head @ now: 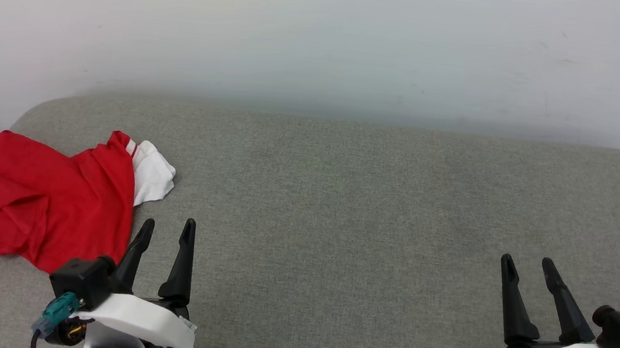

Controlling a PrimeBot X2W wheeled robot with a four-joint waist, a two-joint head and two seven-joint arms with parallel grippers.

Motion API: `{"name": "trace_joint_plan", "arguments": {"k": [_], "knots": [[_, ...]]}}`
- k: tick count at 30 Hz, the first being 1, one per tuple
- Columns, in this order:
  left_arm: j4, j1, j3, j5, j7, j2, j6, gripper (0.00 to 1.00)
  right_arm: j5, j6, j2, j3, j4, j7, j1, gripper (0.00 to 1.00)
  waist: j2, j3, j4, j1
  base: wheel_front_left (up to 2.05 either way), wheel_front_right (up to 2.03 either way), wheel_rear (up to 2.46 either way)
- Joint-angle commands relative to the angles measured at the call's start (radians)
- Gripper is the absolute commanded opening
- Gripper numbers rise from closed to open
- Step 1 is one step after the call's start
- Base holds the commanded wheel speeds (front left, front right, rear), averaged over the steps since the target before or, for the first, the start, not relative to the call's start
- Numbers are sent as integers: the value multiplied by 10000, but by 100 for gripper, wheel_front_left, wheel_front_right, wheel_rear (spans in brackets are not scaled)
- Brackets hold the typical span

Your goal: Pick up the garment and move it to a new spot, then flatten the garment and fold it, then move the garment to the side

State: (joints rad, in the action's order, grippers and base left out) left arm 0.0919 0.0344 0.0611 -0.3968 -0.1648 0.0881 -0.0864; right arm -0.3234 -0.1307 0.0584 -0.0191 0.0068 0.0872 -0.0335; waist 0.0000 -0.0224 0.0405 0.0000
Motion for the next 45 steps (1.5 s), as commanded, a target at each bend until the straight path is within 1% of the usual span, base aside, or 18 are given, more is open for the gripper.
{"name": "trace_joint_plan", "arguments": {"k": [1,6,13,24,36,41,45], "knots": [[-58,19,35,219,-79,96,38,100,227,0,62,-11,-129,0,-14,100,0,-2,4,0,0,0,0],[83,25,179,694,-198,178,200,100,872,0,42,-104,-257,-39,-74,100,0,-21,28,0,0,0,0],[282,56,324,1238,-361,232,311,100,1586,0,-23,-272,-464,-52,-207,100,0,-42,63,0,0,0,0],[395,58,329,2002,-616,205,234,100,2327,0,-84,-437,-726,96,-423,100,0,-88,59,0,0,0,0],[427,87,108,2679,-842,71,21,100,2777,1,-90,-499,-902,277,-514,100,0,-75,102,0,0,0,0],[436,116,-151,2835,-933,-22,-60,100,2971,1,-91,-409,-986,338,-509,100,0,-55,258,0,0,0,0],[503,182,-353,2973,-992,-112,-131,100,3089,1,-89,-346,-1090,346,-561,100,0,-42,575,0,0,0,0]]}}
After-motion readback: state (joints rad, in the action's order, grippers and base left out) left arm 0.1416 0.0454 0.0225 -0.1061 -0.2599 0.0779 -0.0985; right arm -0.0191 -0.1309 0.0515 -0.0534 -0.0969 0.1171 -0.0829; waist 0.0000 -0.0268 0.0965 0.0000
